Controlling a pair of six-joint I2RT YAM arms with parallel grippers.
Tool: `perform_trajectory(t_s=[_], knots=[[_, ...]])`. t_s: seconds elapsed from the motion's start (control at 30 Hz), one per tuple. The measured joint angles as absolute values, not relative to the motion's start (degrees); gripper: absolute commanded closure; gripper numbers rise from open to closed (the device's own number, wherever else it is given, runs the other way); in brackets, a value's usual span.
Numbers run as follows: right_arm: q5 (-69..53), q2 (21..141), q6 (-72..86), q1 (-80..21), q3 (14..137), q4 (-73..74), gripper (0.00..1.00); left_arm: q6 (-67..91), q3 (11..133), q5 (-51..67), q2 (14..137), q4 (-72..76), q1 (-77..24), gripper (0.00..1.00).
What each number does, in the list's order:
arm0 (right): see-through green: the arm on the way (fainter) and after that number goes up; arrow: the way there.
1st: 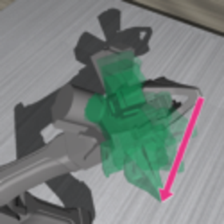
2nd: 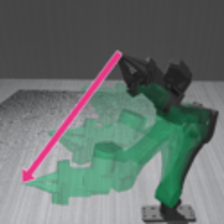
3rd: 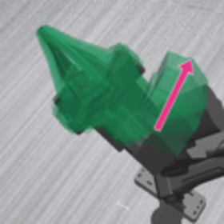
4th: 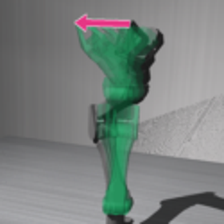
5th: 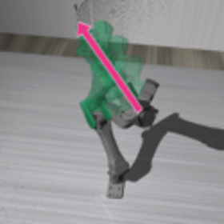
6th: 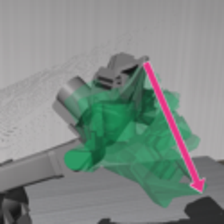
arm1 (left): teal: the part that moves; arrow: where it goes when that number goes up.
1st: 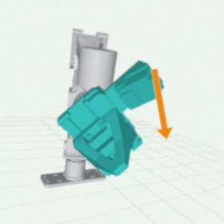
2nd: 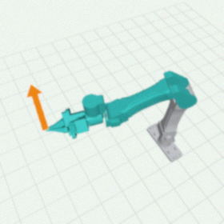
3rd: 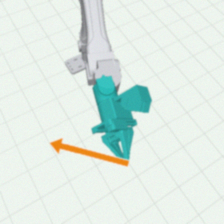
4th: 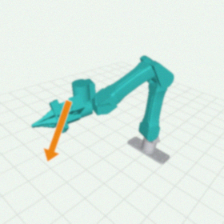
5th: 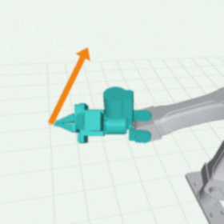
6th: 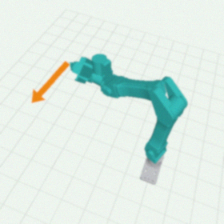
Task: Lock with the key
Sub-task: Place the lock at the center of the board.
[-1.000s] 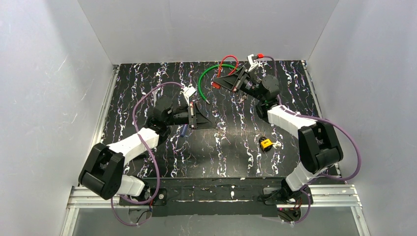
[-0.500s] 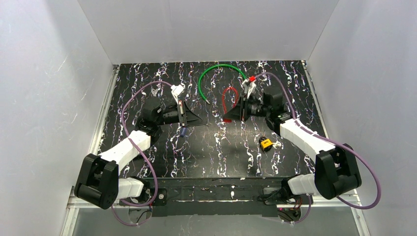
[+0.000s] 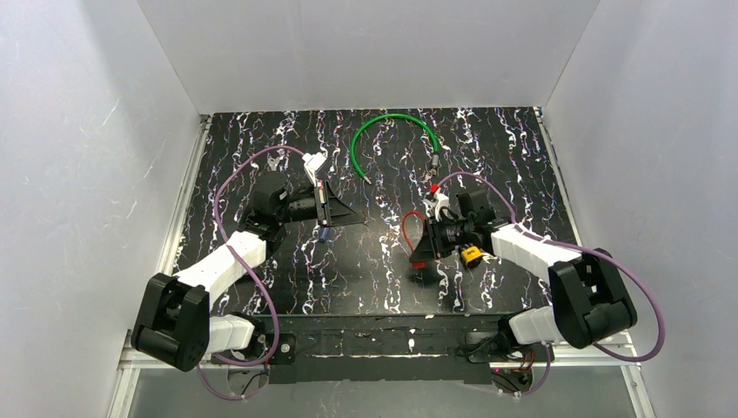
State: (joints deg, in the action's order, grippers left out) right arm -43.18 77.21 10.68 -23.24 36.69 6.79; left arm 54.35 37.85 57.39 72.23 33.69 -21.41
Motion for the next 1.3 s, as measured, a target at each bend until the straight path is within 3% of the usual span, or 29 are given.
perform_trajectory(t_s=[0.27, 0.43, 0.5, 0.7, 0.8, 0.9, 1.3], knots=[[-41.1, 84.71, 11.86, -23.27, 36.93, 7.68, 0.92, 53.76, 37.85, 56.58, 72.2, 32.51, -21.41, 1.0], [-39.57, 89.03, 12.88, -23.35, 38.15, 9.23, 0.83, 53.52, 37.85, 56.31, 72.2, 32.4, -21.41, 1.0], [-38.2, 89.45, 13.65, -23.38, 38.15, 9.5, 0.74, 53.41, 37.85, 56.23, 72.2, 32.23, -21.41, 1.0], [-38.5, 89.78, 16.36, -23.38, 39.16, 10.41, 0.3, 52.75, 37.85, 55.86, 72.23, 31.51, -21.41, 1.0], [-38.96, 89.84, 15.64, -23.66, 41.67, 12.36, 0.21, 52.45, 37.85, 55.83, 72.23, 31.27, -21.41, 1.0], [-37.28, 89.65, 13.98, -23.64, 43.59, 14.68, 0.04, 52.14, 37.85, 55.7, 72.25, 30.89, -21.41, 1.0], [-27.38, 80.66, 4.43, -23.35, 50.13, 31.46, 0.02, 50.59, 41.58, 55.7, 76.99, 29.67, -21.56, 1.0]])
